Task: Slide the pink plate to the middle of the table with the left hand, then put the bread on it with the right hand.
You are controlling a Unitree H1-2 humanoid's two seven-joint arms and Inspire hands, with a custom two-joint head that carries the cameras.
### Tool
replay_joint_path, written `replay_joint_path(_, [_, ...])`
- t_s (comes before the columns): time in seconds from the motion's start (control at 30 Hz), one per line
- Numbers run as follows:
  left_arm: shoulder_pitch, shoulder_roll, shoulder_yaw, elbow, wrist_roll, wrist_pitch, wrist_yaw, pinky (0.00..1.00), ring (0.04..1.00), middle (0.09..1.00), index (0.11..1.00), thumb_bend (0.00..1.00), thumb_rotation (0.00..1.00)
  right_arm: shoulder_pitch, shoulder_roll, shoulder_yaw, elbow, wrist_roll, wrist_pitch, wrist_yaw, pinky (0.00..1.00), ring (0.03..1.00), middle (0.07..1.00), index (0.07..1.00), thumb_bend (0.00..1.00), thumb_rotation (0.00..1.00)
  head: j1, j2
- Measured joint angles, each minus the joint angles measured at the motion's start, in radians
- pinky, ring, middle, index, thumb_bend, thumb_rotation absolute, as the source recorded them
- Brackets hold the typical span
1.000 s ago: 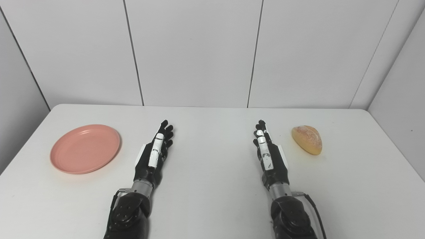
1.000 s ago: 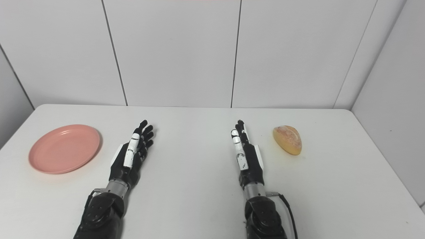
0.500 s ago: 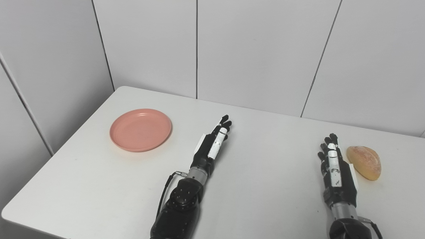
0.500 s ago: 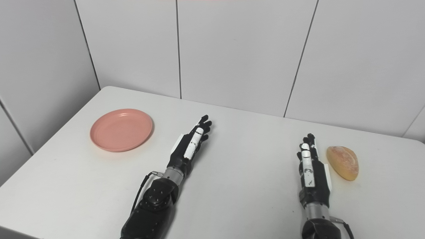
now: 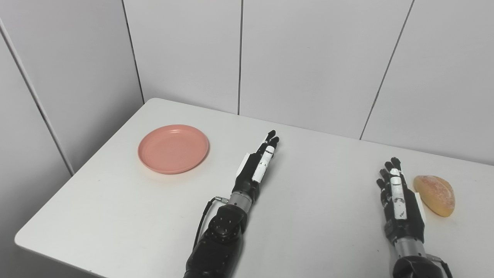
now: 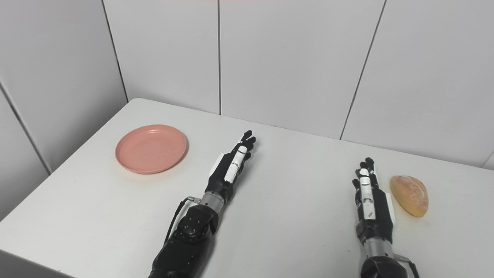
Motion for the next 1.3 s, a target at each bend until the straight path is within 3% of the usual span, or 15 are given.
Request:
replay_joint_path(0.37, [-0.002,0.004,0.079,-0.070,-0.034,0.026,0.057,1.00,0.963,0.944,0.939,0.41,1.00,-0.010,-0.006,-0.001,0.014,0.003,-0.010,0.014,1.00,1.000,1.000,1.000,0.59,0.92,0.009,-0.005])
replay_joint_path(0.73, [-0.027,0.034,0.150,-0.096,-0.085,0.034,0.097,1.00,0.962,0.949,0.941,0.44,1.00,-0.012,-0.011,-0.001,0.019,0.003,-0.010,0.020,1.00,1.000,1.000,1.000,0.60,0.90,0.026,-0.008])
replay_joint_path(1.0, [-0.029,0.089,0.167,-0.109,-0.060,-0.019,0.128,0.94,0.930,0.913,0.907,0.45,1.00,-0.023,-0.011,-0.002,0.036,0.003,-0.013,0.029,1.00,1.000,1.000,1.000,0.59,0.91,0.023,-0.012])
replay_joint_path(1.3, [-0.030,0.130,0.225,-0.171,-0.039,-0.034,0.221,0.87,0.866,0.849,0.844,0.50,1.00,-0.022,-0.012,-0.003,0.034,-0.006,-0.013,0.028,1.00,1.000,1.000,1.000,0.57,0.91,0.023,-0.003])
